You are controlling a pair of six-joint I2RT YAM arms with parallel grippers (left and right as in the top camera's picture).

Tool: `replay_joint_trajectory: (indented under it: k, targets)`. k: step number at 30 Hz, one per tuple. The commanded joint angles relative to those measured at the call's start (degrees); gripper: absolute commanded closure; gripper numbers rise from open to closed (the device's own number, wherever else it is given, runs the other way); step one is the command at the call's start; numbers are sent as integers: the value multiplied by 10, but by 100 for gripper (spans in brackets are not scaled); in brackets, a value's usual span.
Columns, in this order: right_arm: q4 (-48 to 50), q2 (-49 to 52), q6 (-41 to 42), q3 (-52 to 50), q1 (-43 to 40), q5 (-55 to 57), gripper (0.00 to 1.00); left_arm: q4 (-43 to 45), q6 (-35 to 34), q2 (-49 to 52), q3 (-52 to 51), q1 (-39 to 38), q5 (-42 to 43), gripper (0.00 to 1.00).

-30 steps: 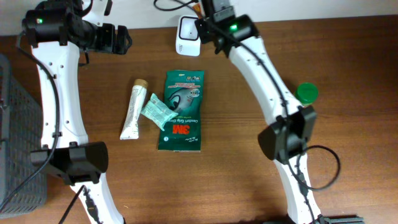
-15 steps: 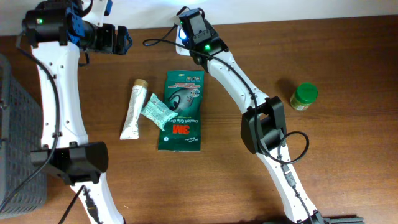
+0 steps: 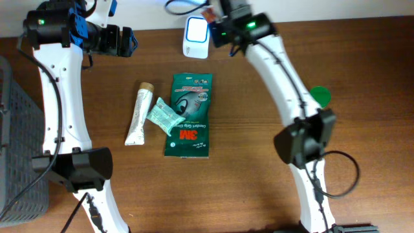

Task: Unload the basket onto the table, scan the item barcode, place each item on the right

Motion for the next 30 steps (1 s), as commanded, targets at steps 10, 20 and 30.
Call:
replay_joint_trajectory:
  k: [10, 20, 30]
  targets:
    - [-337, -41, 122, -60, -148, -102, 96, 1, 5, -10, 7, 2, 6, 1]
    - [-321, -41, 101, -257, -203, -98, 49, 0, 5, -10, 7, 1, 6, 1]
    - [-186, -40, 187, -261, -103, -315, 2, 1, 5, -10, 7, 2, 6, 1]
